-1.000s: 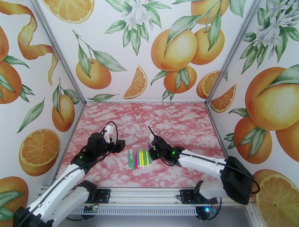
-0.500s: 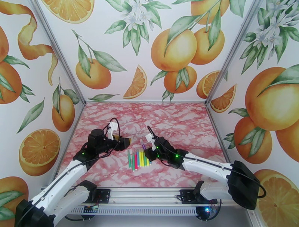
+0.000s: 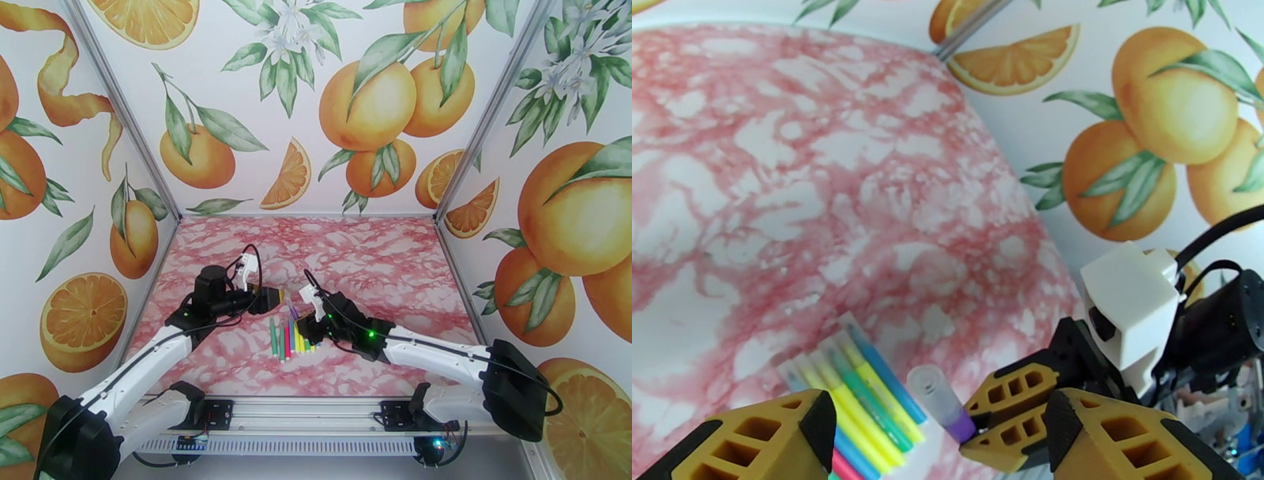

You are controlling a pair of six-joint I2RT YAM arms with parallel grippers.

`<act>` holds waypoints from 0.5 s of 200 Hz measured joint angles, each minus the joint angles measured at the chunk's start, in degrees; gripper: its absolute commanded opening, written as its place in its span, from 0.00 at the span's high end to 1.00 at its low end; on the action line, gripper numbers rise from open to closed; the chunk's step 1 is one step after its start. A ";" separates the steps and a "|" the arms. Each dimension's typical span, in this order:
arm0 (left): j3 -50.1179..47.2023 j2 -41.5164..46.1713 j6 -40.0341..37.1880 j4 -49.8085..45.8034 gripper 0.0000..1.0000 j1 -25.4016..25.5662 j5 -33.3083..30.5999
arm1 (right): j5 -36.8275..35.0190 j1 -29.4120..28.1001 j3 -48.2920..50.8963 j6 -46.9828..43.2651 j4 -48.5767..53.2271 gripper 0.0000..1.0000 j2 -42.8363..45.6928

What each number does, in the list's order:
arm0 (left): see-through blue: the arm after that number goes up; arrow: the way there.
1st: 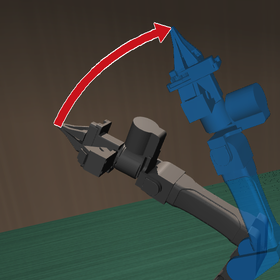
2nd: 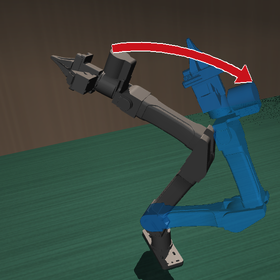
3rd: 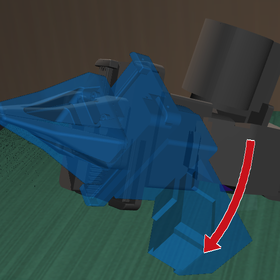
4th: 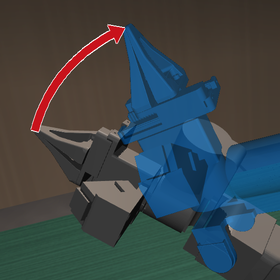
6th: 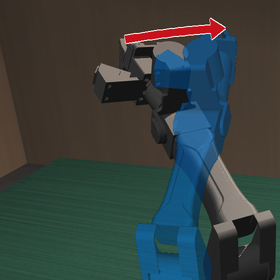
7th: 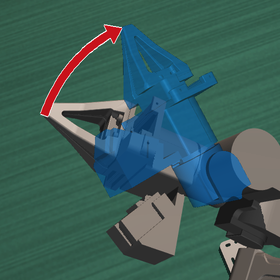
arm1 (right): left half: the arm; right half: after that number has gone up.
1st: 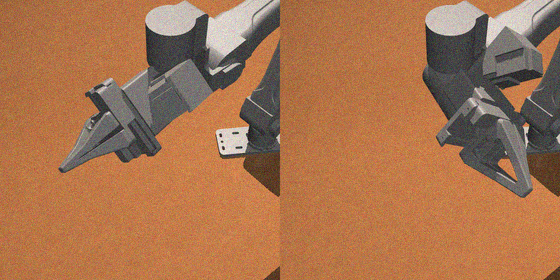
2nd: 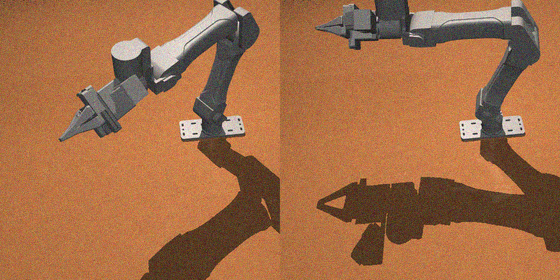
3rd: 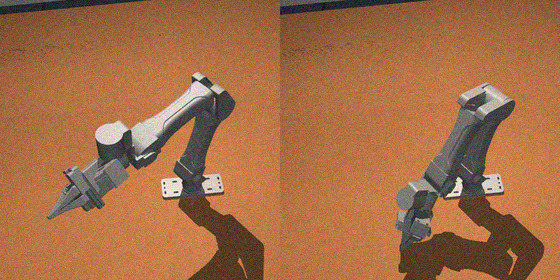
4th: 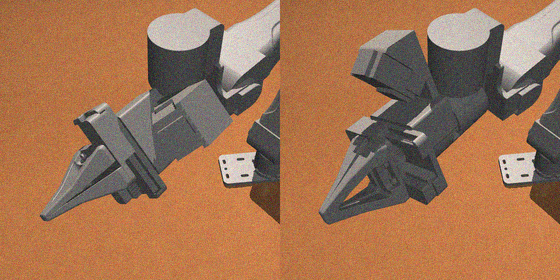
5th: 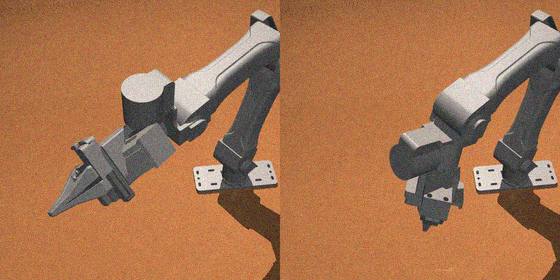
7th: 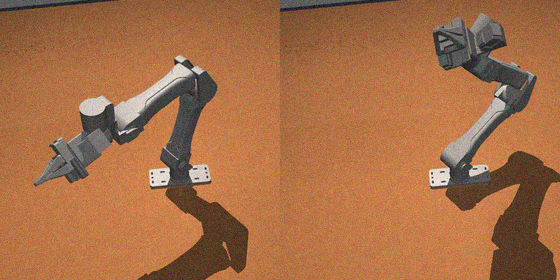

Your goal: Open the pen caps

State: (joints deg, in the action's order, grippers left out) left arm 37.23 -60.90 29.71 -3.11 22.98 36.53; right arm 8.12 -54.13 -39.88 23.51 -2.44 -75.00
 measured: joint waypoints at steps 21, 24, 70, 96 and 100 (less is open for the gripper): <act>0.46 -1.57 0.37 0.35 0.33 0.44 0.72 | 0.04 -0.24 -0.42 -0.04 -0.74 0.92 0.00; 0.50 -1.75 0.39 0.37 0.33 0.48 0.74 | 0.04 -0.24 -0.46 -0.04 -0.87 0.92 0.00; 1.18 -3.45 0.63 0.63 0.41 1.18 1.38 | 0.09 -0.31 -0.63 -0.04 -1.95 0.93 0.00; 1.84 -4.17 0.96 0.83 0.44 2.23 2.05 | 0.13 -0.52 -0.63 -0.11 -2.21 0.93 0.00; 1.97 -4.26 0.98 0.83 0.45 2.38 2.19 | 0.15 -0.57 -0.63 -0.24 -2.21 0.93 0.00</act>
State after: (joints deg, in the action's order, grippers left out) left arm 39.20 -65.17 30.70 -2.28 25.36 38.72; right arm 8.27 -54.70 -40.51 23.27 -4.64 -75.00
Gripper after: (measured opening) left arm 0.561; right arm 0.119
